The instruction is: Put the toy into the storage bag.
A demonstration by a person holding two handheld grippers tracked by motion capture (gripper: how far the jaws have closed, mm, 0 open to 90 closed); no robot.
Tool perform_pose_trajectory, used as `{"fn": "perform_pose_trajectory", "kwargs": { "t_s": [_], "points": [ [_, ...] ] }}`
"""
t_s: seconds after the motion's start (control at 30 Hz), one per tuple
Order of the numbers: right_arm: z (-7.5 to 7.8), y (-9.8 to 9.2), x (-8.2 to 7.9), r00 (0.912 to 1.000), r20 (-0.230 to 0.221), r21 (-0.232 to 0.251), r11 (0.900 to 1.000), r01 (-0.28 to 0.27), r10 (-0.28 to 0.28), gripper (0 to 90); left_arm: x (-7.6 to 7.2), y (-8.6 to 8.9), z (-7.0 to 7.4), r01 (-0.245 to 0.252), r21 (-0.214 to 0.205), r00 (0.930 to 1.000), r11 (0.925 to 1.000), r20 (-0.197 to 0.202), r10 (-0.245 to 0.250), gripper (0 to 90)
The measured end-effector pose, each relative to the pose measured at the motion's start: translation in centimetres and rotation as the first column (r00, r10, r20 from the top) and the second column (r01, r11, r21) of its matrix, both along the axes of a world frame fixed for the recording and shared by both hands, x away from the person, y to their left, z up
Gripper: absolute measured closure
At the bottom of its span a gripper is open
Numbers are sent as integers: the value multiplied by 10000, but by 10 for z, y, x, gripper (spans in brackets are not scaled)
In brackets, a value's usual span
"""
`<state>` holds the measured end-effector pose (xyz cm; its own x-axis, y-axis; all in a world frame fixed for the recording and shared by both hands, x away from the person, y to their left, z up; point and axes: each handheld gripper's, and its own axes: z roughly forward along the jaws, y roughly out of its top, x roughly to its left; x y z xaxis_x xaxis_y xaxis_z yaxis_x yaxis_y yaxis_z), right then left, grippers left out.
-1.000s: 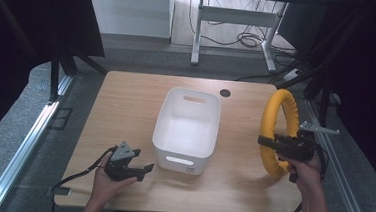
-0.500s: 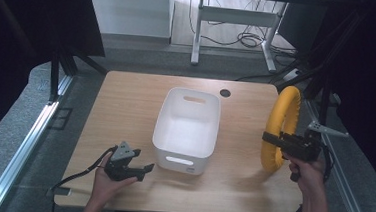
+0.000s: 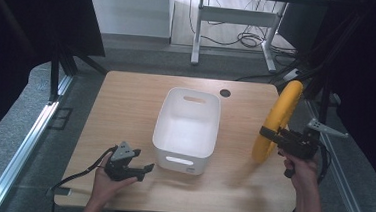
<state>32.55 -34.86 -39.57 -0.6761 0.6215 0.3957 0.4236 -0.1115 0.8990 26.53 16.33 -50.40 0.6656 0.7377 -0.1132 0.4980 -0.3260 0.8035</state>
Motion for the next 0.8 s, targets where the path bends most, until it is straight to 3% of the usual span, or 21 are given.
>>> {"fn": "perform_pose_trajectory", "kwargs": {
  "t_s": [0.37,0.57,0.8],
  "points": [
    [7,16,-5,9961,616,237,9978,621,-635,493,0,0,0,26,37,10000,10000,8,-26,255],
    [7,33,-9,9811,1441,155,9916,1283,-1292,492,0,-1,-1,16,10,10000,10000,-23,-16,255],
    [3,48,-10,9732,1628,411,9866,1577,-1623,492,0,0,-1,17,34,10000,10000,2,-17,255]
  ]
}}
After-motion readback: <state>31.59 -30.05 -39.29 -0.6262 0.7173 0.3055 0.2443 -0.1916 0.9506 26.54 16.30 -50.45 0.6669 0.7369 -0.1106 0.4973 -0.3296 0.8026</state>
